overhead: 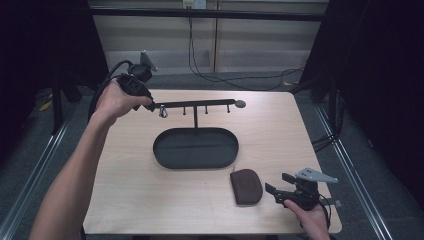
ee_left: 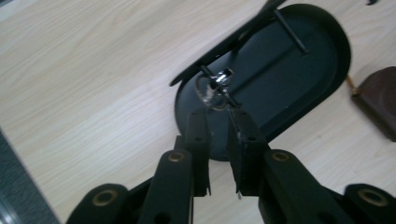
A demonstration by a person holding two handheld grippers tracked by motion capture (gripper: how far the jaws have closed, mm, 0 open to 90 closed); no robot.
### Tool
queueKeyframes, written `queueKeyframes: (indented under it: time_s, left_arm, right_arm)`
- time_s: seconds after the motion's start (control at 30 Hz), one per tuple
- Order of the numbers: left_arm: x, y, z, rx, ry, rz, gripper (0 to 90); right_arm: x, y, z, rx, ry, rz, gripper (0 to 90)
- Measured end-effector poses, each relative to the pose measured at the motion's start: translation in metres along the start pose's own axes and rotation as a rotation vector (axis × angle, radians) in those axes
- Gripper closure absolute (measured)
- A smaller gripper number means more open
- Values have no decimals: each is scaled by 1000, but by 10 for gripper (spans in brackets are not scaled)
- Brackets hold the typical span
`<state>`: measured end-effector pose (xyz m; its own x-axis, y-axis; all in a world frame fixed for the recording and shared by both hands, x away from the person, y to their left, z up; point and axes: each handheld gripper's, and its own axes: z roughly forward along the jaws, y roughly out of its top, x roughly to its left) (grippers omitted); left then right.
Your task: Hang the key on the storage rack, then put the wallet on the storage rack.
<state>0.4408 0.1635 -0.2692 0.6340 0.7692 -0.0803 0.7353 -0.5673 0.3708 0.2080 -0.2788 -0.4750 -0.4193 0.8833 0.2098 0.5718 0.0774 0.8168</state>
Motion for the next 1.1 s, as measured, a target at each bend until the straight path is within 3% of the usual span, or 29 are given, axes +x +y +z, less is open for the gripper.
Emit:
queueKeyframes:
  time_s: [0.07,0.1,0.23,0.4,0.5,0.6,0.7,0.8,0.9,1.03,1.1]
  left_arm:
    - [-2,-7,1,-50,-5,-3,790]
    - [-2,-10,2,-57,-12,18,811]
    - [-3,-23,6,-98,-15,22,793]
    - [-1,-37,7,-164,-34,8,718]
    - [-6,-48,12,-161,-21,9,608]
    - [-10,-60,13,-219,-45,14,561]
    - [-8,-74,18,-246,-42,6,509]
    - [-4,-87,22,-280,-63,-14,468]
    - [0,-102,29,-327,-112,-59,436]
    - [-1,-122,38,-358,-153,-49,418]
    - [-4,-134,43,-376,-152,-39,401]
  right_arm:
    - [0,0,0,0,-1,0,185]
    - [0,0,0,0,-2,-1,185]
    - [1,0,0,1,-7,-2,185]
    - [0,0,-1,0,-9,0,185]
    - [0,0,0,0,-8,0,185]
    - [0,0,1,3,-9,-2,185]
    - [1,0,0,2,-10,-1,185]
    - [0,0,-1,2,-7,3,184]
    - [-1,0,1,2,-8,12,183]
    - [-1,1,3,8,-11,14,185]
    - [0,1,2,6,-12,17,188]
